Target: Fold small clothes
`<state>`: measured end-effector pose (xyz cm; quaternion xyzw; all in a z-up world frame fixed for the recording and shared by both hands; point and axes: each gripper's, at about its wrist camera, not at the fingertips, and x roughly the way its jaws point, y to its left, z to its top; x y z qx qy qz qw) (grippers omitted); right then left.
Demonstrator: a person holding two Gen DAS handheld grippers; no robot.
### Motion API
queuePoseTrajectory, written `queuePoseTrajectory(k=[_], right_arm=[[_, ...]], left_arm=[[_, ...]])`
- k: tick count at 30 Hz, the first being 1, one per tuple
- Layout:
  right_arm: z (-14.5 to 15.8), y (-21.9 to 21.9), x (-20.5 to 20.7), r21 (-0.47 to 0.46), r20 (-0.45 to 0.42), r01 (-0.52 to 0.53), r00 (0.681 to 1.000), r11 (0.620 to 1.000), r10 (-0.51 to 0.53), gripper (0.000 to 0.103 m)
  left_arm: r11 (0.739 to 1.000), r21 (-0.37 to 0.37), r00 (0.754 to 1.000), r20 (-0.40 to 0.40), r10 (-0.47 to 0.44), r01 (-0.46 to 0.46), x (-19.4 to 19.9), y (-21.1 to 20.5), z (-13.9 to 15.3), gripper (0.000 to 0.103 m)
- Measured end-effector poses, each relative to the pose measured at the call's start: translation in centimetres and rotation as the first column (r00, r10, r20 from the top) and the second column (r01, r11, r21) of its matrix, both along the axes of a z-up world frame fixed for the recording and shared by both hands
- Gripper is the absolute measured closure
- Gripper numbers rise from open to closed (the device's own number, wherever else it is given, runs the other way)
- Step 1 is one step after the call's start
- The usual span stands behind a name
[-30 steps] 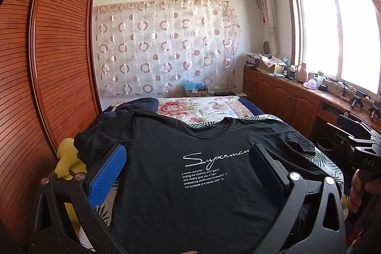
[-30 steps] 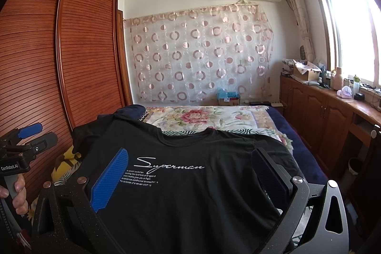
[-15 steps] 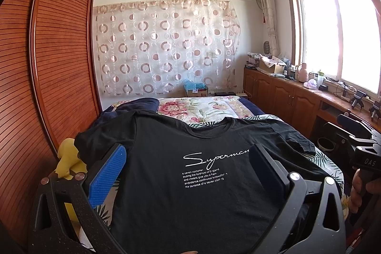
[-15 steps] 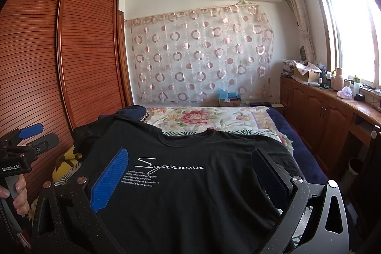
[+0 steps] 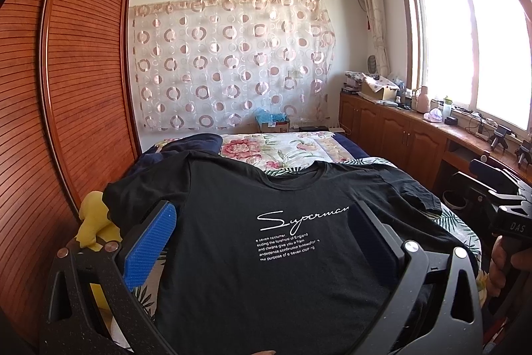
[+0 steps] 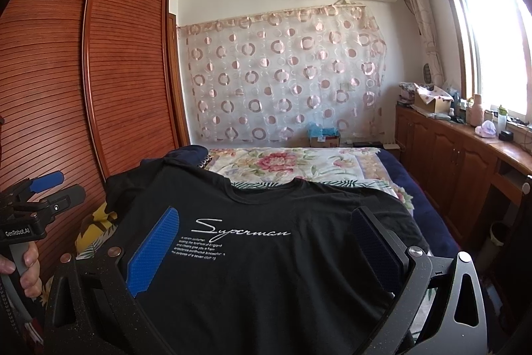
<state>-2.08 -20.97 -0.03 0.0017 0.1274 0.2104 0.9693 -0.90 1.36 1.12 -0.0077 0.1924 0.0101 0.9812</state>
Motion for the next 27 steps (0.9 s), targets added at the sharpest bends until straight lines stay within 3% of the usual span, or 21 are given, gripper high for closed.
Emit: queuePoseTrajectory(k=[27], right_arm=[[-2.7,4.1,7.4,-0.089,-0.063,-0.066,0.996,0.994,0.061,0.0]], left_arm=[[0.998,0.005,0.985,-0.164,0.061,-0.061,5.8,8.6,-6.5,0.0]])
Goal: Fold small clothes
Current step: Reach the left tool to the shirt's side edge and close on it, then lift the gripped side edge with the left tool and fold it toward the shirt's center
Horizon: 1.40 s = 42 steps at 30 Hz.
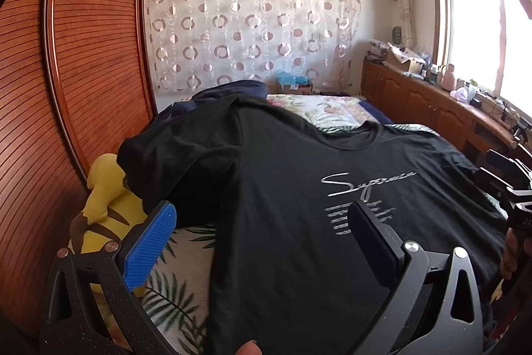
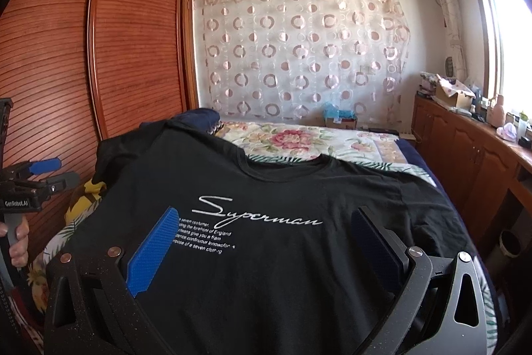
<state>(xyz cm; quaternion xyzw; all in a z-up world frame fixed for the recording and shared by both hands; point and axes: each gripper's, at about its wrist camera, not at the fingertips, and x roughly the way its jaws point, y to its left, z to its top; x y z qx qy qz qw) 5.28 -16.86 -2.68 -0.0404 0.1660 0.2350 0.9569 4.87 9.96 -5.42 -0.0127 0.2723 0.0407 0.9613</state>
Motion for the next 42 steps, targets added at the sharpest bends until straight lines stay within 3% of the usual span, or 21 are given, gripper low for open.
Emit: queuePoseTrajectory(k=[7,10,17,27,29,32,39,42], right_arm=[[-1.3,1.7,1.3,-0.029,-0.091,-0.114,0.99,0.993,0.111,0.0],[-1.5,1.7,1.6,-0.046,-0.117,-0.146,0.983,0.988,0.14,0.0],[-1.5,1.8,2.1,-0.102,-0.155,-0.179,0.975,0.979,0.162,0.0],[-0.9,2.5,2.9,-0.132,-0.187,-0.229,0.961,0.964,0.203,0.0],[-0.8,2.6,2.5,-0.139,-0.178,-0.229,0.963,0.963,0.204,0.0],[-1.2,2.5,2.2,-0.141,-0.176,-0.23,0.963,0.963,0.205,0.0],[-1.6,2.9,2.5,-0.126,-0.174,-0.236,0.962,0.964,0.212,0.0],[-1.6,2.7,2.5,-0.114,-0.177,-0.237,0.96,0.965,0.215,0.0]], left_arm=[[1.0,-0.001,0.999,-0.021,0.027,-0.027,1.7,5.0,0.1,0.0],[0.999,0.005,0.999,-0.023,0.035,-0.035,2.6,7.1,0.7,0.006],[1.0,-0.018,0.997,-0.076,0.022,-0.023,6.8,11.5,0.8,0.043],[0.998,0.055,0.983,-0.183,0.029,-0.019,13.5,13.3,-1.8,0.067],[0.996,0.086,0.981,-0.189,0.033,-0.017,14.0,13.2,-1.9,0.084],[0.994,0.113,0.98,-0.198,0.028,-0.005,14.2,13.1,-1.5,0.1],[0.982,0.181,0.981,-0.193,-0.024,0.06,13.7,11.3,0.4,0.101],[0.986,0.149,0.984,-0.175,-0.044,0.07,13.5,10.6,1.9,0.101]])
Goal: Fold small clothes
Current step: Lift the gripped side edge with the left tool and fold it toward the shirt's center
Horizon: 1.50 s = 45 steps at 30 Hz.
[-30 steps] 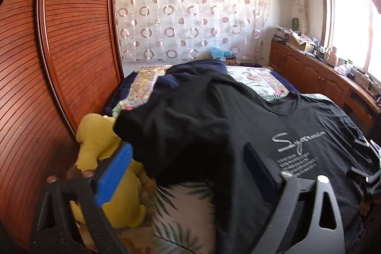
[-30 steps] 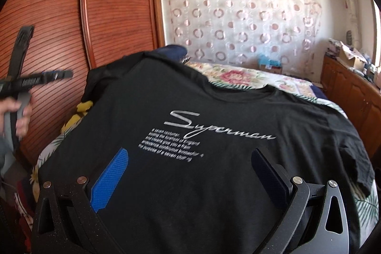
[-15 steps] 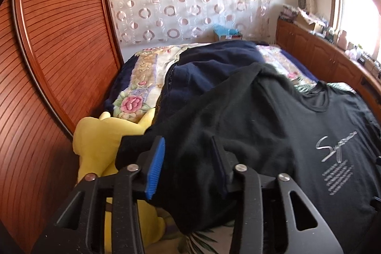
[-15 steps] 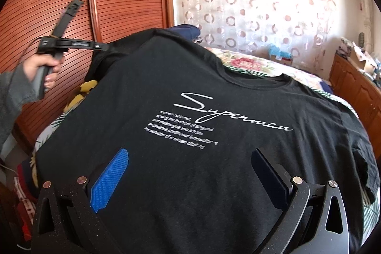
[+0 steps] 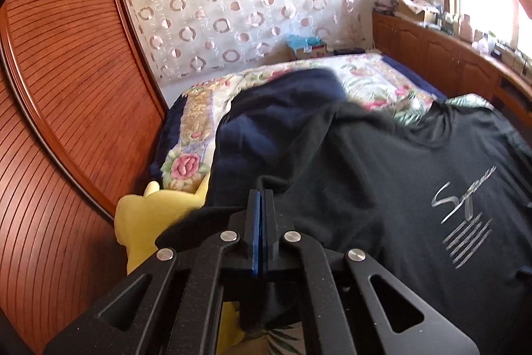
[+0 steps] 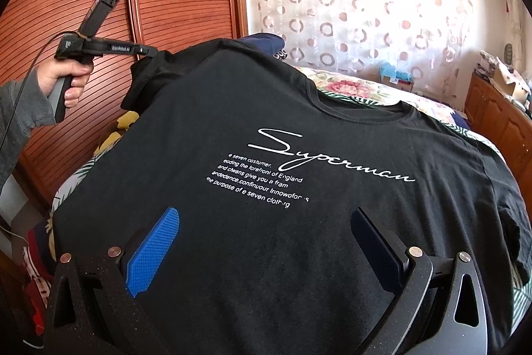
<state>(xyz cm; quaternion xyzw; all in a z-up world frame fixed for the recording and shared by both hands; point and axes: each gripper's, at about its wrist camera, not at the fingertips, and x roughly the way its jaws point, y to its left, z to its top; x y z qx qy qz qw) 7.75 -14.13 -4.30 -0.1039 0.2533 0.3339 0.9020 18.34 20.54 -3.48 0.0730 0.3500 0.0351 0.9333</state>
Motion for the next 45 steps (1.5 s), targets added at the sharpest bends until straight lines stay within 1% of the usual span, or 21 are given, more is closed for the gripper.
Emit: queuePoseTrajectory(k=[2,5,7,10,12,13,14,15,16,19,22,25,28,31,35,38,40,41,42,43,45], right_arm=[[-0.1,-0.1,0.1,0.007,-0.006,0.0,1.0,1.0,0.0,0.0],[-0.1,0.0,0.3,0.011,-0.016,0.002,1.0,1.0,-0.001,0.0],[-0.1,0.1,0.4,0.009,-0.018,0.004,1.0,1.0,-0.004,0.0],[-0.2,0.1,0.4,0.007,-0.02,0.003,1.0,1.0,-0.003,0.0],[-0.3,0.2,0.5,0.009,-0.023,0.002,1.0,1.0,-0.002,0.0],[-0.3,0.2,0.5,0.009,-0.026,0.002,1.0,1.0,-0.001,0.0],[-0.3,0.2,0.6,0.009,-0.028,0.001,1.0,1.0,-0.001,0.0],[-0.3,0.1,0.7,0.01,-0.031,0.0,1.0,1.0,0.001,0.0],[-0.4,0.1,0.7,0.011,-0.032,-0.001,0.999,1.0,0.001,0.0],[-0.4,0.0,0.9,0.019,-0.037,0.001,0.999,1.0,0.0,0.0],[-0.5,0.1,1.2,0.023,-0.043,0.003,0.999,1.0,-0.002,0.0],[-0.4,0.1,1.2,0.027,-0.046,0.007,0.999,1.0,-0.006,0.0],[-0.2,0.3,1.2,0.025,-0.05,0.004,0.999,1.0,-0.003,0.0],[0.4,0.9,1.7,0.021,-0.054,-0.016,0.998,1.0,0.017,0.0],[2.2,2.0,2.5,0.028,-0.018,-0.04,0.999,0.999,0.041,0.001],[3.5,3.6,3.7,0.042,-0.008,-0.086,0.996,0.995,0.086,0.007],[4.1,5.2,4.8,0.041,-0.006,-0.119,0.993,0.992,0.12,0.018],[4.3,6.2,5.4,0.038,-0.011,-0.135,0.991,0.99,0.135,0.018],[4.5,7.3,6.1,0.033,-0.015,-0.146,0.989,0.989,0.147,0.021],[4.6,8.1,6.8,0.034,-0.018,-0.157,0.987,0.987,0.157,0.026],[4.6,9.8,8.4,0.041,-0.029,-0.168,0.985,0.985,0.169,0.03]], left_arm=[[1.0,-0.011,0.999,0.029,-0.028,0.028,-0.2,-1.6,1.7,0.101],[0.995,-0.022,0.994,0.047,-0.094,0.095,0.1,-4.7,3.9,0.101],[0.989,-0.016,0.988,0.063,-0.144,0.145,0.3,-7.5,5.4,0.101],[0.976,-0.048,0.975,0.082,-0.208,0.213,0.6,-10.9,7.0,0.101],[0.967,-0.058,0.966,0.087,-0.244,0.249,0.7,-12.4,7.6,0.1],[0.962,-0.057,0.961,0.09,-0.262,0.267,0.7,-13.0,7.9,0.091],[0.958,-0.056,0.956,0.096,-0.276,0.282,0.5,-13.4,8.0,0.073],[0.956,-0.056,0.954,0.105,-0.282,0.289,0.2,-13.5,8.1,0.063],[0.956,-0.052,0.953,0.11,-0.283,0.29,0.0,-13.5,8.1,0.056],[0.959,-0.038,0.956,0.1,-0.276,0.281,-0.8,-12.6,7.6,0.05],[0.969,-0.029,0.967,0.086,-0.24,0.244,-1.6,-11.2,6.1,0.049],[0.979,-0.03,0.978,0.053,-0.2,0.201,-2.6,-9.2,3.4,0.049],[0.988,-0.057,0.99,0.033,-0.139,0.14,-3.5,-6.9,1.1,0.049],[0.992,-0.092,0.996,0.036,-0.08,0.083,-4.2,-4.6,-0.4,0.049],[0.995,-0.097,0.999,0.035,-0.036,0.039,-4.1,-3.3,-1.6,0.049],[0.993,-0.119,0.999,0.032,-0.016,0.02,-4.2,-2.5,-2.5,0.049],[0.992,-0.128,0.999,0.041,-0.011,0.016,-4.3,-2.0,-2.7,0.049],[0.991,-0.133,0.999,0.046,-0.008,0.014,-4.5,-1.8,-2.8,0.049],[0.991,-0.136,0.999,0.048,-0.006,0.012,-4.6,-1.6,-2.9,0.049],[0.99,-0.141,0.999,0.05,-0.002,0.009,-4.8,-1.5,-3.1,0.049],[0.989,-0.147,0.999,0.054,0.005,0.003,-5.1,-0.9,-3.2,0.049]])
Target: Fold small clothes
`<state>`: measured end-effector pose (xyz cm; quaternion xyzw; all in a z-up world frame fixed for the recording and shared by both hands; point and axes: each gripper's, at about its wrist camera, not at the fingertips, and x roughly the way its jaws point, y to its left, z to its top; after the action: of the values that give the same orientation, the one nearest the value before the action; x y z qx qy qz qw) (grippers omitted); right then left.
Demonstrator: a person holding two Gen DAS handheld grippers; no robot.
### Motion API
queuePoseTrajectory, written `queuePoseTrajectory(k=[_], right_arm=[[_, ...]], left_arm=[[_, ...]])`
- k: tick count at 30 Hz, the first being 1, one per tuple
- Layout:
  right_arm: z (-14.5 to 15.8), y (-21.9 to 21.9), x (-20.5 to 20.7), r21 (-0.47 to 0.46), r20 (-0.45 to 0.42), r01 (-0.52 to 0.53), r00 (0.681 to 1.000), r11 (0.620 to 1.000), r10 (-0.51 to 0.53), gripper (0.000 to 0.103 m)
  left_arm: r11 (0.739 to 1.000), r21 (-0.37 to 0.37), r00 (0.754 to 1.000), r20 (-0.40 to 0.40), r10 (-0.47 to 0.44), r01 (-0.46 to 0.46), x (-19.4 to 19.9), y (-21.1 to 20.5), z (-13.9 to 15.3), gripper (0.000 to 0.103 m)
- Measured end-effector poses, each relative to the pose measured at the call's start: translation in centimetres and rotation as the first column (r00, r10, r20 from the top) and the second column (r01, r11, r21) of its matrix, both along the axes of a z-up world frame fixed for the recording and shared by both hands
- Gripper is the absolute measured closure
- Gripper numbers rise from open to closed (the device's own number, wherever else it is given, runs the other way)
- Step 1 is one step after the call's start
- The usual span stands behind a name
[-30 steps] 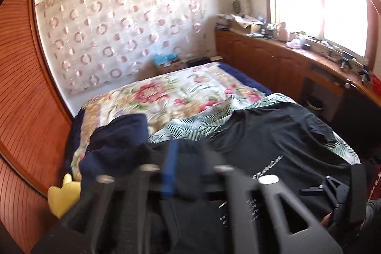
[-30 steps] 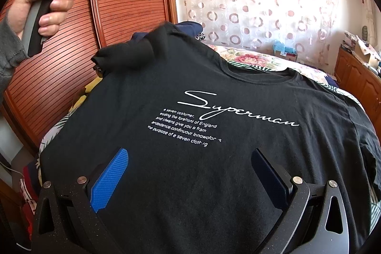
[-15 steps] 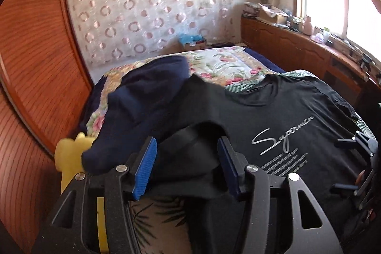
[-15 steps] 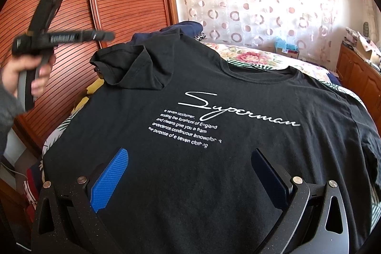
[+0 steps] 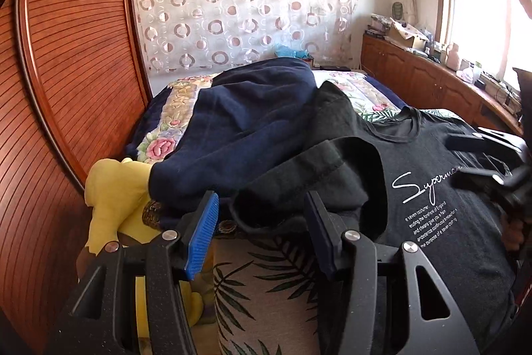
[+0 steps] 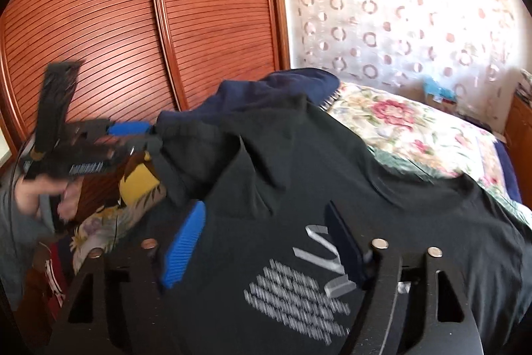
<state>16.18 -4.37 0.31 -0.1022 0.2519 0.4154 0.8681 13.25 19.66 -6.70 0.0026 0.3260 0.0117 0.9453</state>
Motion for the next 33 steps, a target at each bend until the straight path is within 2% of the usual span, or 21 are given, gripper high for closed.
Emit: queuePoseTrajectory(k=[5,6,8,10,12,15,16,19,21,28,31,33], right_arm=[[-1.3,3.7,4.0,0.032,-0.117,-0.028,0.993,0.999,0.031,0.046],[-1.6,4.2,4.5,0.029,-0.135,-0.031,0.99,0.999,0.035,0.049],[-2.4,5.0,5.4,0.017,-0.155,-0.032,0.987,0.999,0.035,0.054],[-3.0,5.5,5.9,0.02,-0.175,-0.049,0.983,0.999,0.052,0.065],[-3.4,5.8,6.3,0.015,-0.192,-0.067,0.979,0.998,0.069,0.076],[-3.7,6.1,7.0,-0.013,-0.182,-0.063,0.981,0.998,0.06,0.084],[-3.8,5.8,7.1,-0.003,-0.174,-0.051,0.984,0.999,0.049,0.093],[-3.2,5.5,7.5,0.019,-0.163,-0.032,0.986,0.999,0.035,0.101],[-2.5,5.6,6.9,0.038,-0.131,-0.025,0.991,0.999,0.03,0.102],[0.6,0.7,4.0,0.103,0.029,0.011,0.999,0.995,-0.014,0.102],[0.6,-1.1,4.0,0.084,0.054,0.051,0.997,0.995,-0.055,0.102],[-0.5,-1.7,4.5,0.035,0.034,0.091,0.995,0.995,-0.092,0.102]], left_arm=[[0.998,-0.062,1.0,0.022,-0.009,0.01,0.2,1.6,-0.1,0.051],[0.997,-0.08,1.0,0.021,-0.018,0.02,0.3,1.7,-0.2,0.057],[0.995,-0.093,1.0,0.0,-0.029,0.029,0.6,1.7,-0.6,0.083],[0.996,-0.084,0.999,-0.008,-0.041,0.04,0.6,1.4,-0.7,0.097],[0.995,-0.086,0.999,0.004,-0.048,0.048,0.1,1.1,-0.6,0.098],[0.994,-0.092,0.998,0.027,-0.053,0.055,-0.8,0.5,0.0,0.099],[0.993,-0.096,0.998,0.035,-0.058,0.061,-1.1,0.2,0.2,0.099],[0.992,-0.099,0.996,0.06,-0.07,0.076,-2.0,-0.8,1.0,0.099],[0.991,-0.103,0.993,0.078,-0.083,0.091,-2.7,-1.7,1.5,0.099],[0.978,-0.095,0.979,0.104,-0.177,0.186,-4.6,-6.2,2.8,0.099],[0.973,-0.048,0.97,0.107,-0.218,0.224,-4.7,-8.6,2.6,0.099],[0.975,-0.03,0.972,0.096,-0.215,0.219,-4.6,-9.5,2.3,0.097]])
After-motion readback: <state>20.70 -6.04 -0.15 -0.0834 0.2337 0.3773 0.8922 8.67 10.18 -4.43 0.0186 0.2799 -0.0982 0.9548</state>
